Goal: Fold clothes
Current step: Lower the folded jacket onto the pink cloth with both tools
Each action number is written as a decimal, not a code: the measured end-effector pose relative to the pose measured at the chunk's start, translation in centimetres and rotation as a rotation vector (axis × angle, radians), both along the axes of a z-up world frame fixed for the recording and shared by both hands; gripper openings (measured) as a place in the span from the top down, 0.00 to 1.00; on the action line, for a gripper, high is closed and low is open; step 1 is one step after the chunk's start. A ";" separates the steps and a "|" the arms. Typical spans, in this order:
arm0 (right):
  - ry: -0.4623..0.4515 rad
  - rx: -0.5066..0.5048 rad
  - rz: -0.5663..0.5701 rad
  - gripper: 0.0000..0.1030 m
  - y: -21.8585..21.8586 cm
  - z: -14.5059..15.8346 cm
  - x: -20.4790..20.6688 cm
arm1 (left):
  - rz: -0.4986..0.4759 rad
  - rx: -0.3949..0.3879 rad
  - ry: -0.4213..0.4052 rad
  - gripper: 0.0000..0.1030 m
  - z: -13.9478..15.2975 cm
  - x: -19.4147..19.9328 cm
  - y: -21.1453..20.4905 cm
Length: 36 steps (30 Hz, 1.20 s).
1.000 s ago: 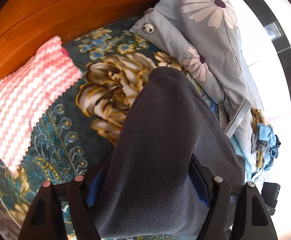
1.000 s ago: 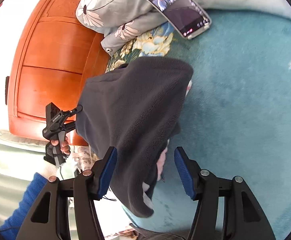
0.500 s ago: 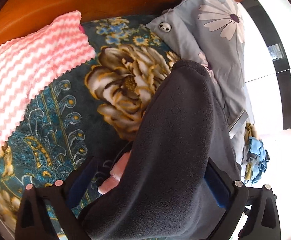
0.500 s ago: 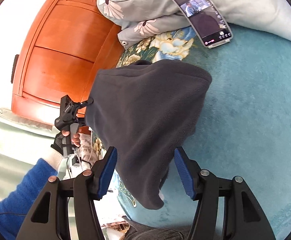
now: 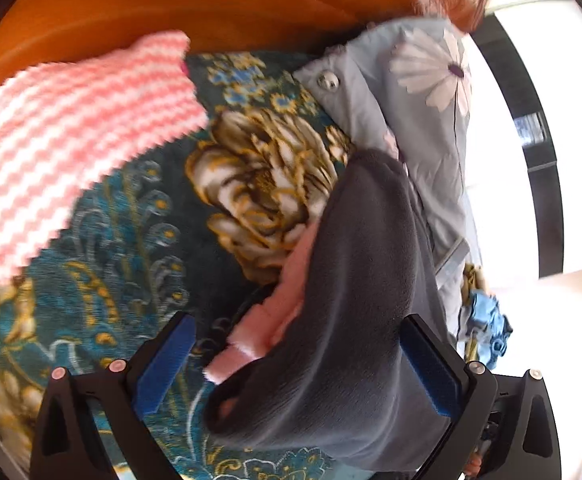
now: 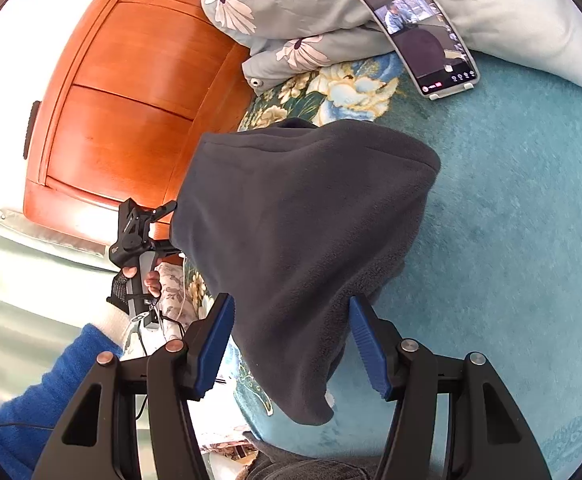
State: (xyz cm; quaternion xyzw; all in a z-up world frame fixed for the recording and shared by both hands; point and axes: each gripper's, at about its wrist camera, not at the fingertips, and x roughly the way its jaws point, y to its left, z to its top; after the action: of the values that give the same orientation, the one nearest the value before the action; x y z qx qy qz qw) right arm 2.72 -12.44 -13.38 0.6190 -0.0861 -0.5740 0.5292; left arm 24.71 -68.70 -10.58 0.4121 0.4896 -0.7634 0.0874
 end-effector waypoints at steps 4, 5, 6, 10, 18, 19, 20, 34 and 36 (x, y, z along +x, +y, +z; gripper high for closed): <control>0.062 -0.006 0.011 0.41 -0.6 1.1 0.4 | 0.058 -0.137 -0.001 0.00 2.4 1.4 -0.4; 0.082 -0.010 0.011 0.41 -0.7 1.5 0.5 | 0.052 -0.201 -0.007 0.00 3.4 1.3 0.0; 0.100 -0.014 0.010 0.41 -0.9 2.0 0.6 | 0.046 -0.265 -0.014 0.00 4.4 1.2 0.4; 0.179 -0.036 0.004 0.41 -1.8 3.7 1.1 | -0.076 -0.486 -0.008 0.00 8.4 -0.2 4.3; 0.262 0.002 0.144 0.41 -4.7 3.2 4.5 | -0.362 -0.622 0.031 0.00 8.6 -2.9 12.6; 0.273 0.016 0.148 0.41 -4.5 2.9 4.6 | -0.371 -0.624 -0.004 0.00 7.5 -3.1 12.6; 0.283 0.032 0.149 0.41 -4.3 2.6 4.7 | -0.364 -0.611 -0.028 0.00 6.6 -3.0 12.4; 0.223 0.066 0.138 0.41 -5.3 -0.5 4.0 | -0.272 -0.504 -0.140 0.00 -1.8 -2.5 8.5; 0.217 0.076 0.131 0.41 -5.3 -0.8 3.7 | -0.276 -0.494 -0.137 0.00 -2.2 -2.7 8.4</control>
State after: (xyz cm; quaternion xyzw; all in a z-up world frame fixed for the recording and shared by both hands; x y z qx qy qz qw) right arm 6.41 -17.73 -14.18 0.5771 0.0340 -0.6045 0.5481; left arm 21.97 -60.26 -12.76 0.4915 0.2214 -0.8346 0.1133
